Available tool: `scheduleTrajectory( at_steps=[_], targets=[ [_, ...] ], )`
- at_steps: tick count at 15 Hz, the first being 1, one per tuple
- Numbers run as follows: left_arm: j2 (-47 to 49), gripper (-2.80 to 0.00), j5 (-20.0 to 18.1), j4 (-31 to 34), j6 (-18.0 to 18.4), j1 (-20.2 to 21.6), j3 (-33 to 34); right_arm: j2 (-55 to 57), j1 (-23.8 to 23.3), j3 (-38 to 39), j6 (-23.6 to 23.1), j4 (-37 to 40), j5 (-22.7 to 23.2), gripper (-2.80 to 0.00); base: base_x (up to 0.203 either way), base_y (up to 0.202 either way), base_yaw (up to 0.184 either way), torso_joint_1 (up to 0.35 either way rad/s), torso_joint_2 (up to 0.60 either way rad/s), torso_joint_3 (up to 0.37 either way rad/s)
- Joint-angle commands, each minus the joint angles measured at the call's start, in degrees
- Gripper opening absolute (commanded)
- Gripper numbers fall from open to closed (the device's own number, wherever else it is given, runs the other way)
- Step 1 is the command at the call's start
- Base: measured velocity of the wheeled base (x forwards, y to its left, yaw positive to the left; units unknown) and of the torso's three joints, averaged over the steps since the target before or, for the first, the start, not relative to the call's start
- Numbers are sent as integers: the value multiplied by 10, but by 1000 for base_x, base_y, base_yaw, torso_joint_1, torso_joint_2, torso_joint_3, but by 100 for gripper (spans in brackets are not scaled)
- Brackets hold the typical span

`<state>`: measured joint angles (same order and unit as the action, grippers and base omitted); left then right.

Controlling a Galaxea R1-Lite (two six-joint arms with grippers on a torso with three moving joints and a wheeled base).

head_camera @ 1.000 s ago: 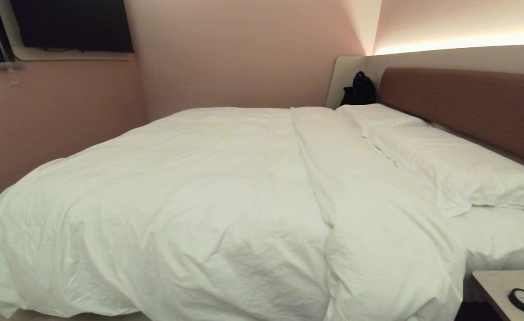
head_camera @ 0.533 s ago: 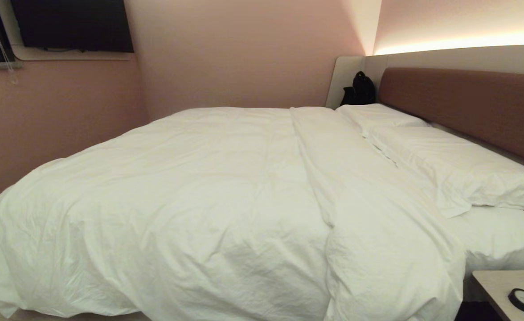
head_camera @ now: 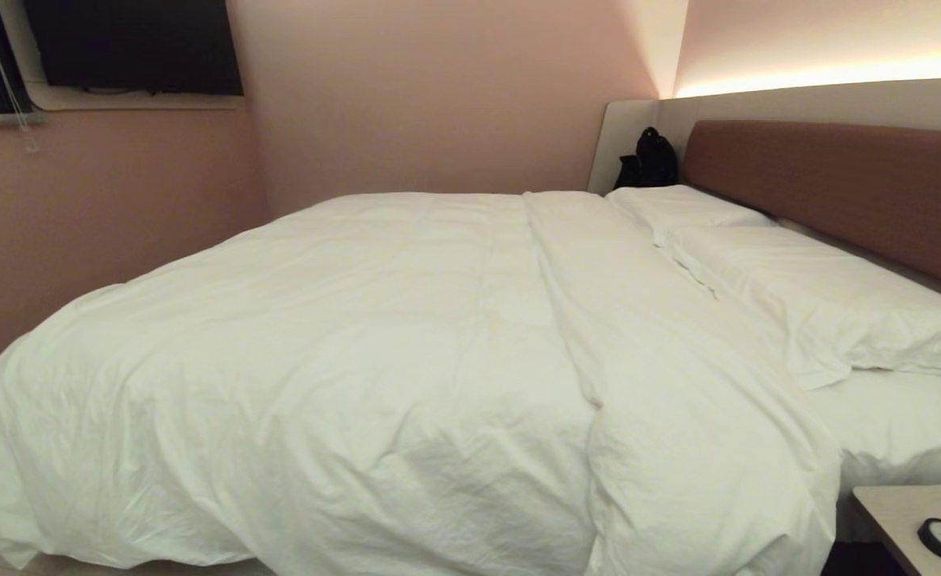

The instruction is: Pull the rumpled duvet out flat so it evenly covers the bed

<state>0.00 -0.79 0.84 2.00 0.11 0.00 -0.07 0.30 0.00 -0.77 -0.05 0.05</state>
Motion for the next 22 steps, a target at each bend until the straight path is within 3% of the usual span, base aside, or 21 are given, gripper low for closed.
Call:
scheduleTrajectory(
  at_steps=[1, 22],
  targets=[
    [0, -280, 0, 0, 0, 0, 0, 1, 0, 0, 0, 0, 0, -280, 3, 122, -9, 6, 4, 2],
    [0, -280, 0, 0, 3, 0, 0, 1, 0, 0, 0, 0, 0, -280, 0, 195, 0, 3, 2, 2]
  ],
)
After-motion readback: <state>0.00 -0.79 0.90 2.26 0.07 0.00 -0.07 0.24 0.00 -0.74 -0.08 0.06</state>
